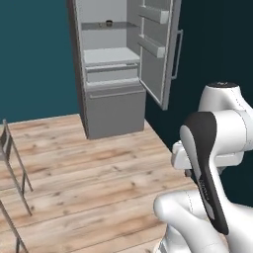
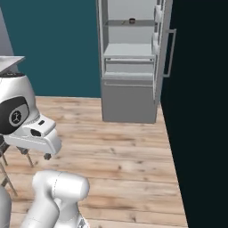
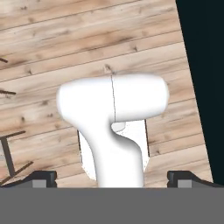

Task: Pick the egg and butter from the fridge and place them by the bowl for mixing.

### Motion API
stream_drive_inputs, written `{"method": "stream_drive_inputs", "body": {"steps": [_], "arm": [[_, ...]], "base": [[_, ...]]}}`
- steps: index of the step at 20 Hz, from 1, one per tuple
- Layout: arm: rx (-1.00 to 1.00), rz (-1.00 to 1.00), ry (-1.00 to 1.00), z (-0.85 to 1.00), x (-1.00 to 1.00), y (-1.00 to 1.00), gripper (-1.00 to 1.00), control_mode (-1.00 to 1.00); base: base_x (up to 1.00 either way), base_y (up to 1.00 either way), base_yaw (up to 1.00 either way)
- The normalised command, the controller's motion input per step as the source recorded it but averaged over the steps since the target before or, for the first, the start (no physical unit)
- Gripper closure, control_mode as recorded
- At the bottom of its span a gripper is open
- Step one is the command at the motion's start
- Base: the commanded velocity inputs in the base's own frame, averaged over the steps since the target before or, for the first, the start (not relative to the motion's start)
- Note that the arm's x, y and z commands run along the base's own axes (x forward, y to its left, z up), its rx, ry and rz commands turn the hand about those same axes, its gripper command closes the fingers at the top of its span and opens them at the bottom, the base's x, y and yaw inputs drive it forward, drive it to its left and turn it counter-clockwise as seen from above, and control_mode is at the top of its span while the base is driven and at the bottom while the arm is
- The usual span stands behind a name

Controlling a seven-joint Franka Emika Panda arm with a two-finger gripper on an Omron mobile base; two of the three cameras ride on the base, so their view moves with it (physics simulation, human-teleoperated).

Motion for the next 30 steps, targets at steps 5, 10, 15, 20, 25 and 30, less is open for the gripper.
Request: {"method": "stream_drive_inputs", "body": {"steps": [5, 10, 15, 20, 25, 30], "arm": [[0.0, 0.0, 0.0, 0.0, 0.0, 0.0, -1.0, 1.0], [0.0, 0.0, 0.0, 0.0, 0.0, 0.0, -1.0, 1.0], [0.0, 0.0, 0.0, 0.0, 0.0, 0.0, -1.0, 1.0], [0.0, 0.0, 0.0, 0.0, 0.0, 0.0, -1.0, 1.0], [0.0, 0.0, 0.0, 0.0, 0.0, 0.0, -1.0, 1.0], [0.0, 0.0, 0.0, 0.0, 0.0, 0.0, -1.0, 1.0]], "base": [[1.0, 0.0, 0.0], [1.0, -0.02, 0.0], [1.0, -0.16, 0.0], [1.0, -0.27, 0.0], [1.0, -0.31, 0.0], [1.0, -0.19, 0.0]]}}
